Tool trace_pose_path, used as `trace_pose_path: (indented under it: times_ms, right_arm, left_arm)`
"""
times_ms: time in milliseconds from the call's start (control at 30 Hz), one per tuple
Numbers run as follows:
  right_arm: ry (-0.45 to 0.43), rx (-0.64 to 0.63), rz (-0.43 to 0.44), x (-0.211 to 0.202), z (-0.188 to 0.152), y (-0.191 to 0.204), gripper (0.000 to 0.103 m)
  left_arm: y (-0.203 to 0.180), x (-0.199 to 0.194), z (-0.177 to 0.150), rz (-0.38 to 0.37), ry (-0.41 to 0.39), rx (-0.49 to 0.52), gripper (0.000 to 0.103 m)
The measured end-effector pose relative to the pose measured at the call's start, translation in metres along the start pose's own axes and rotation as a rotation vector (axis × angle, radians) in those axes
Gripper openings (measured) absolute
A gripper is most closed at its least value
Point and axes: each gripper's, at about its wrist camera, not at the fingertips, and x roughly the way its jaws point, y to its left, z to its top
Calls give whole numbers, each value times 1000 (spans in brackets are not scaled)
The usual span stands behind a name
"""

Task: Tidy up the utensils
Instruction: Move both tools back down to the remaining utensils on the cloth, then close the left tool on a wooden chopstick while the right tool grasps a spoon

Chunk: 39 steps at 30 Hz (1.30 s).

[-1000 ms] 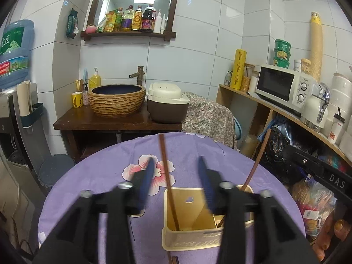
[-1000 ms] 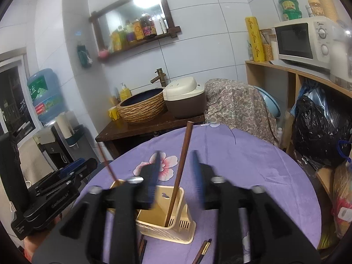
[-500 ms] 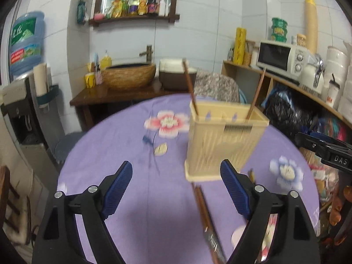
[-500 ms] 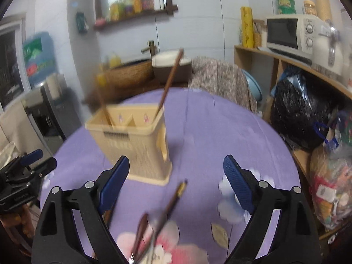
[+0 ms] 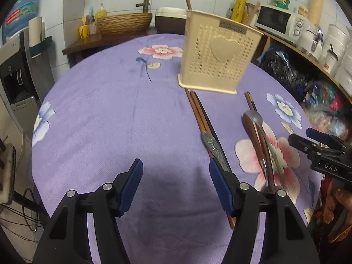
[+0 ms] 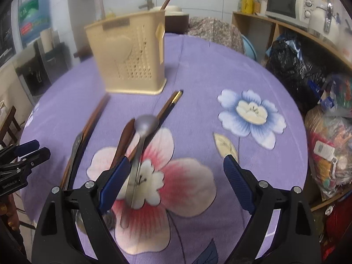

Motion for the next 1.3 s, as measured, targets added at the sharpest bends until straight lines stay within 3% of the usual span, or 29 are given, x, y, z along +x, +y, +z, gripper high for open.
trace_pose_path:
  times_ms: [367, 833, 1067, 1300]
  right_arm:
    - [94, -75, -26, 13, -29, 26, 87]
    - [107, -60, -48, 21, -24, 25, 86]
    - [98, -36, -49, 26, -16, 21, 72]
    - [90, 26, -83, 22, -18, -5, 70]
  left_arm:
    - [-15, 4, -20, -15, 44, 50, 59]
    - [-27, 9, -22, -30, 73, 89, 56]
    - [-28, 19, -12, -8, 78, 112, 51]
    - [-16, 20, -7, 10, 78, 92, 50]
